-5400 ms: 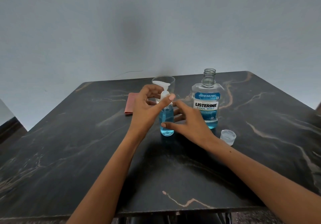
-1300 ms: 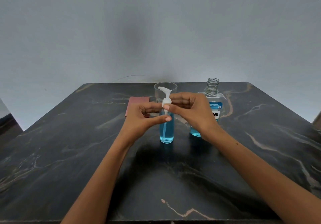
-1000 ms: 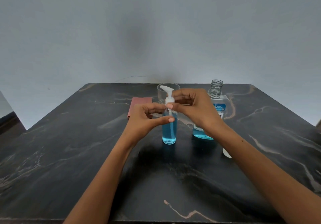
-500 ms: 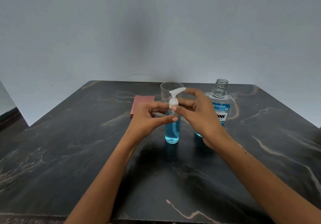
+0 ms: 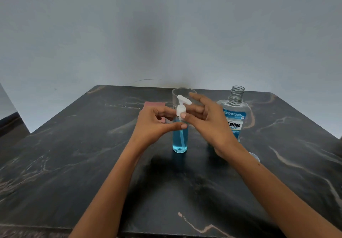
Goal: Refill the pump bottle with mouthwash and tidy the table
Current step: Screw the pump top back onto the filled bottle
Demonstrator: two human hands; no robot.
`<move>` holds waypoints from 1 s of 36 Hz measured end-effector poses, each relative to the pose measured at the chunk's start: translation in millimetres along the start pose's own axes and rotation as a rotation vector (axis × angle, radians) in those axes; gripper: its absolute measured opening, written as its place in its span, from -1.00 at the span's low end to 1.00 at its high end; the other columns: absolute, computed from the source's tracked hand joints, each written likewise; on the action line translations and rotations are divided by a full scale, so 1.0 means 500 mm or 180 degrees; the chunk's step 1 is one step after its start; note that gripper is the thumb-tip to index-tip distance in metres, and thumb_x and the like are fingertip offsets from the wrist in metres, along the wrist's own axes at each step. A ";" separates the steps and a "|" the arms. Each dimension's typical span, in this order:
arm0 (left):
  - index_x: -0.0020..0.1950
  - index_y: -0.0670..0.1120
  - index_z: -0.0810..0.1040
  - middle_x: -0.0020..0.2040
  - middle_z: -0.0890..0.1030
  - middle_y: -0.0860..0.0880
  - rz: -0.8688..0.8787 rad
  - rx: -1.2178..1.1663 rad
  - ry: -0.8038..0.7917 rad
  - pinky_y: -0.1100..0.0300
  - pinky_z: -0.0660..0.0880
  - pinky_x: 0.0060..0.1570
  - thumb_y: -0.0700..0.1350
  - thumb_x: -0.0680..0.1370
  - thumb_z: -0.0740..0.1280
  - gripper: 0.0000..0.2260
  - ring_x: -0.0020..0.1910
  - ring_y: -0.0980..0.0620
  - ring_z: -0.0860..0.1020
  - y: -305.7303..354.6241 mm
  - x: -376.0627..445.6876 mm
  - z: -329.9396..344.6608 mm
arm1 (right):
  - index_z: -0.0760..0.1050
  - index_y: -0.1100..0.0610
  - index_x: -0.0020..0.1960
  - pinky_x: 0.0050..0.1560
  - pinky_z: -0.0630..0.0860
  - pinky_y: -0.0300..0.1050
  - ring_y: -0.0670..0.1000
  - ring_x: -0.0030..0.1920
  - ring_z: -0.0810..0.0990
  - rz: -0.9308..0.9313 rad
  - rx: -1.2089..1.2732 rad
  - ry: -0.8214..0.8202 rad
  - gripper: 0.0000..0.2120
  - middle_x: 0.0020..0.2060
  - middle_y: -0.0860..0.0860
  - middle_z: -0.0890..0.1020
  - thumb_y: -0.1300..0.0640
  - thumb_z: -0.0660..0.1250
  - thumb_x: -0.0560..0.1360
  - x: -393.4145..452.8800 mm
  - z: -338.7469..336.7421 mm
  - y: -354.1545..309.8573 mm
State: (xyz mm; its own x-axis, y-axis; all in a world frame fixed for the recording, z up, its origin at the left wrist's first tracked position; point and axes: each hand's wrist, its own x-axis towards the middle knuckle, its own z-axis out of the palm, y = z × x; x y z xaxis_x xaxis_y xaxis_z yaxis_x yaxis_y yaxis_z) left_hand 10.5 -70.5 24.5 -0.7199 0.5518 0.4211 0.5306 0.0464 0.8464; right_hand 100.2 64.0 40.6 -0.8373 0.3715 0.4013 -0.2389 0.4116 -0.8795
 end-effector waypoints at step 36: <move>-0.11 0.05 0.69 -0.23 0.70 0.04 -0.0092 0.0133 -0.0076 0.17 0.56 -0.24 0.07 0.21 0.58 -0.70 -0.31 0.04 0.59 -0.005 0.000 -0.016 | 0.49 0.14 0.29 -0.08 0.58 -0.37 -0.13 0.02 0.67 0.0188 0.0214 -0.0649 -0.53 0.06 0.03 0.69 0.33 0.45 0.40 0.024 -0.018 -0.018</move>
State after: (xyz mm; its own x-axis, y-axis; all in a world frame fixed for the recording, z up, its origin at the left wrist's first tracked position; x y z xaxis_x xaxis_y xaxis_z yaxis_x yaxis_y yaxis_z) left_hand 5.8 -77.1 25.1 -0.7246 0.5694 0.3883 0.5284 0.0971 0.8434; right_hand 96.6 72.3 55.8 -0.9313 0.2146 0.2945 -0.2129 0.3353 -0.9177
